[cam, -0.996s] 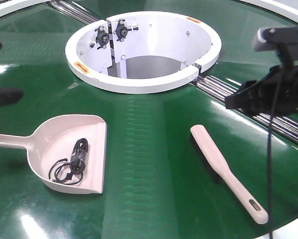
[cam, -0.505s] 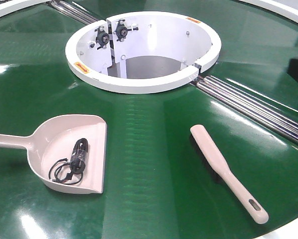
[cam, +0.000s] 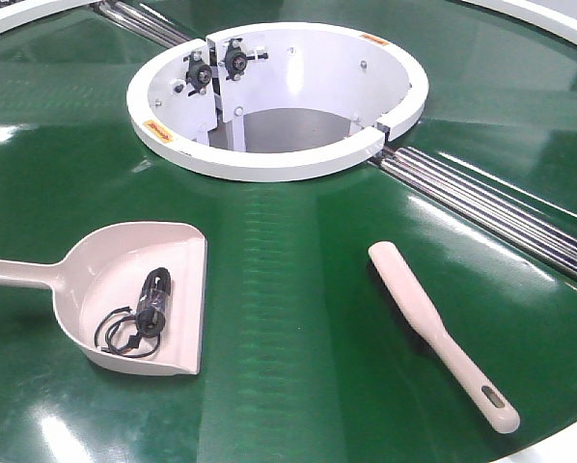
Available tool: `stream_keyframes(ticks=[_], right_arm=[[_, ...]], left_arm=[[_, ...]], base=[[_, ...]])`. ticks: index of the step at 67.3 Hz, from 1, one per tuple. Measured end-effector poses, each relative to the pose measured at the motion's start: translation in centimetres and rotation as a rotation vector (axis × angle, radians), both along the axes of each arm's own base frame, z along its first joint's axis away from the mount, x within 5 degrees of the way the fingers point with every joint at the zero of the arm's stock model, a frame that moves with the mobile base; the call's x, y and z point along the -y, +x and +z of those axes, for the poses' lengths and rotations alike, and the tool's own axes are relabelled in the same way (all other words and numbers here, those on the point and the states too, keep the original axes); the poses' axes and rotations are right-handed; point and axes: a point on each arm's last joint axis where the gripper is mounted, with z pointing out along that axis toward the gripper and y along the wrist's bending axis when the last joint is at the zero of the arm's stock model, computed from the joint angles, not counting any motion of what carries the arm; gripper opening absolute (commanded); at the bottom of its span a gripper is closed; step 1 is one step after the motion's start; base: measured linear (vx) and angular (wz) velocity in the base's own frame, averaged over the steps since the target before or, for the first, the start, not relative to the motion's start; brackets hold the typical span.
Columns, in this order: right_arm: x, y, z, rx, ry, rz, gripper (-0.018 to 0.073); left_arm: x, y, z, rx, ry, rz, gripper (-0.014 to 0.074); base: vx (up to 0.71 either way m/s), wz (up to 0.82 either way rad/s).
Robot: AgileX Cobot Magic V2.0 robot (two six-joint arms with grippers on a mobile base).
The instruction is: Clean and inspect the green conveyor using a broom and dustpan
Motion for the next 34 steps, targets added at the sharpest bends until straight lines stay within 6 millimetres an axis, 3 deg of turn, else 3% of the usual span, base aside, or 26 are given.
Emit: stream_keyframes(ticks=[11, 20, 25, 29, 34], right_arm=[[-0.1, 0.4, -4.3, -0.087, -0.028, 0.0, 0.0363], [-0.2, 0.9, -7.3, -0.144, -0.052, 0.0, 0.036], [-0.3, 1.0, -7.8, -0.138, -0.05, 0.0, 0.0346], [-0.3, 1.1, -7.8, -0.123, -0.046, 0.0, 0.0307], [-0.3, 1.1, -7.7, -0.118, -0.044, 0.0, 0.0199]], left_arm=[[0.1, 0.9, -5.3, -0.053, 0.005, 0.0, 0.0524], [0.3, 1.5, -7.9, -0.037, 0.002, -0.001, 0.0524], [0.3, 1.7, -8.9, -0.029, 0.001, -0.001, 0.0505], [0.3, 1.7, -9.4, -0.026, 0.0, -0.001, 0.0447], [0.3, 1.8, -9.4, -0.015, -0.001, -0.001, 0.0302]], base=[[0.0, 0.0], [0.0, 0.0], [0.0, 0.0], [0.0, 0.0], [0.0, 0.0]])
